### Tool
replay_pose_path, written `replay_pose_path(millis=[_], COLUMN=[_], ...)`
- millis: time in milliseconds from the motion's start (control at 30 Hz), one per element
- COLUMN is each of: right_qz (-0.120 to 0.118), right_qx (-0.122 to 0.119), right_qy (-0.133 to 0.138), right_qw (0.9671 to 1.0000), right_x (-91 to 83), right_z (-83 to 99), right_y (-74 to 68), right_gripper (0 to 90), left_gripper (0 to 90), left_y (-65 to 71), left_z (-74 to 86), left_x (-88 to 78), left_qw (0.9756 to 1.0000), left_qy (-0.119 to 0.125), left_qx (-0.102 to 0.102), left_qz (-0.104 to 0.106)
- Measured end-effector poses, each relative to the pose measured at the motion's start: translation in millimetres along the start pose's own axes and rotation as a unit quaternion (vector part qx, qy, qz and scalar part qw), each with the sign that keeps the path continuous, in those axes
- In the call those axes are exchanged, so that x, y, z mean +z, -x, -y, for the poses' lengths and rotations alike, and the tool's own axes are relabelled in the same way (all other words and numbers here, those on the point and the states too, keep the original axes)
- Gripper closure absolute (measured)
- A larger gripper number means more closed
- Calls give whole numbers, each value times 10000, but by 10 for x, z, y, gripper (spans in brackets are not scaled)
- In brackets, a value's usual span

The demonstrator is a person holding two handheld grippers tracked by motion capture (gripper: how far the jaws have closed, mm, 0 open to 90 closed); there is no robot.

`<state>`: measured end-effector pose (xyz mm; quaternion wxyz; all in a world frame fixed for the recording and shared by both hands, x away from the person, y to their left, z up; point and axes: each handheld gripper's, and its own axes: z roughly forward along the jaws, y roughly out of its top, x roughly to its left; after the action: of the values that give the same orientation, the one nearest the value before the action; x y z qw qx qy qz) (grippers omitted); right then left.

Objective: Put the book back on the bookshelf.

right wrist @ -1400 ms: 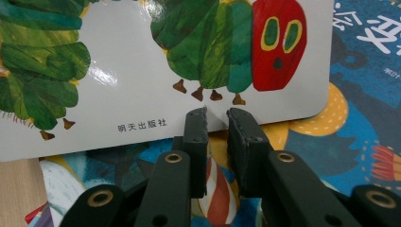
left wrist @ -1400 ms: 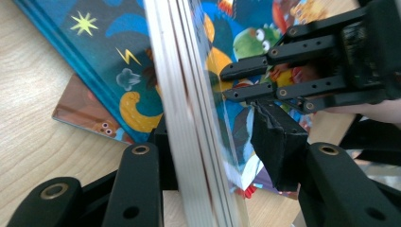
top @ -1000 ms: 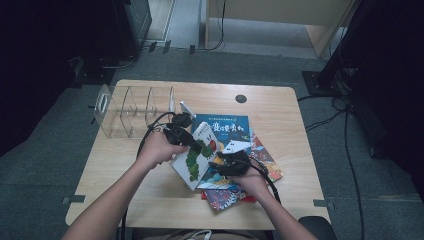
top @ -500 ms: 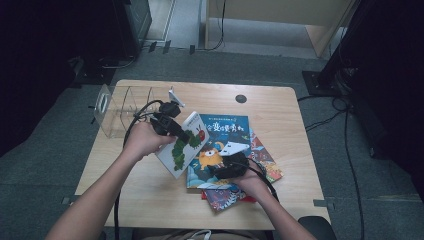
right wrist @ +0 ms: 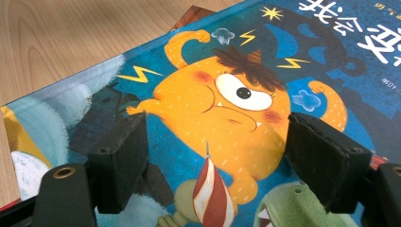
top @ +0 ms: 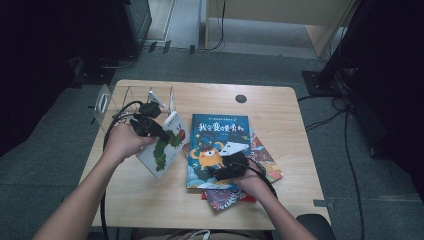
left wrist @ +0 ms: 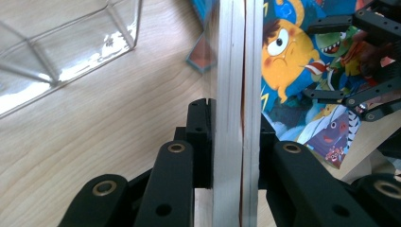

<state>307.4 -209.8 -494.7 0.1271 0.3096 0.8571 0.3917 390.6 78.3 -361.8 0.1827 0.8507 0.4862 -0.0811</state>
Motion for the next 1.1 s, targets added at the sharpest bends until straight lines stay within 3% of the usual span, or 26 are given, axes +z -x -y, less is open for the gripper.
replay_pose_path(millis=[200,300,533,800,1100], right_qz=[38,58,51,29,29], right_qx=[28,45,47,34,39], right_qy=[-25,-29,-36,-43,-56], right_qw=[10000,10000,10000,10000,10000], right_x=[7,13,29,39,39], right_z=[-5,-12,-29,-39,-41], right_y=[15,54,124,167,164], right_gripper=[184,185,177,174,172], left_gripper=[774,774,774,775,776], left_y=[-53,-68,-198,-289,-282], left_z=[78,119,189,186,131], left_x=[-41,-58,-103,-106,-139], left_qw=[9999,9998,9988,9965,9951], left_qy=[5,42,61,43,1], left_qx=[-105,-115,-399,-734,-893], left_qz=[-35,-183,-267,-401,-420])
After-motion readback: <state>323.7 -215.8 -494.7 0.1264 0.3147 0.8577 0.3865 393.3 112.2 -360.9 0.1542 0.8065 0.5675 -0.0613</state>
